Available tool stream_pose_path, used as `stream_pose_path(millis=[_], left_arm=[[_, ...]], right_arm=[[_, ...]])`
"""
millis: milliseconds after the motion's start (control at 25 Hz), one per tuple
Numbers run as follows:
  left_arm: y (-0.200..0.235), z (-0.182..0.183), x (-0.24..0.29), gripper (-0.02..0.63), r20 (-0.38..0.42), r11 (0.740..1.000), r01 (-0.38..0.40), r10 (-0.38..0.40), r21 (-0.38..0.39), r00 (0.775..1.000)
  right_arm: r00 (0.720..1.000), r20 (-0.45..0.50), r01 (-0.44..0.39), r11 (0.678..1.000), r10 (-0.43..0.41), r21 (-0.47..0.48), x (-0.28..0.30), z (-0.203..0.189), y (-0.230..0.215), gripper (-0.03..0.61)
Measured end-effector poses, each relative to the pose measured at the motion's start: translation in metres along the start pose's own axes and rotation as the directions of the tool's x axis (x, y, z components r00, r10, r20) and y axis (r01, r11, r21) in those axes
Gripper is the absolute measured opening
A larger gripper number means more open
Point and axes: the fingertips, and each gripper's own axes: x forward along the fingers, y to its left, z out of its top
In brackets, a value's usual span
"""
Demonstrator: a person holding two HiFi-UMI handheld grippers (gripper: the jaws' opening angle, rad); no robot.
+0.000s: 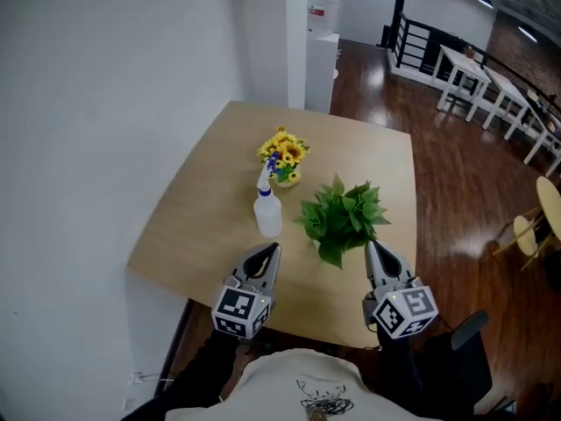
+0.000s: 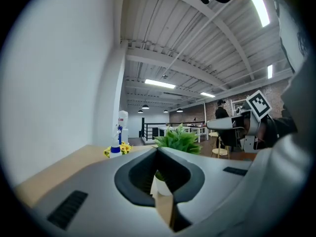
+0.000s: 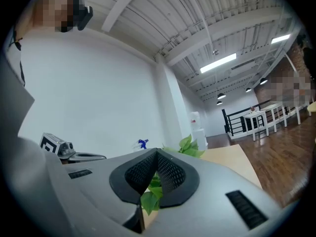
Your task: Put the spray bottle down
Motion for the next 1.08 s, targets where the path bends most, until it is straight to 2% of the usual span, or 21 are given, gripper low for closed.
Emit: stream_pose_path(millis=[120,480,1080], left_arm=[[-0.001,0.007,0.003,-0.011,-0.002,1.0,0.011,-0.011,-0.015,1.0],[-0.008,0.01,0.011,-0.011,-0.022,1.0,0.031,-0.031,0.005,0.999],[-0.017,0.004,0.021,-0.011,-0.041,0.998,0.064,-0.063,0.026,0.997]], right_arm=[[1.0,0.005,-0.025,1.0,0.025,-0.017,0.004,0.005,0.007,-0.018],[0.997,0.028,-0.074,0.997,0.075,-0.032,0.013,0.016,0.022,-0.018],[0.995,0.029,-0.095,0.994,0.096,-0.047,0.014,0.014,0.025,-0.018]])
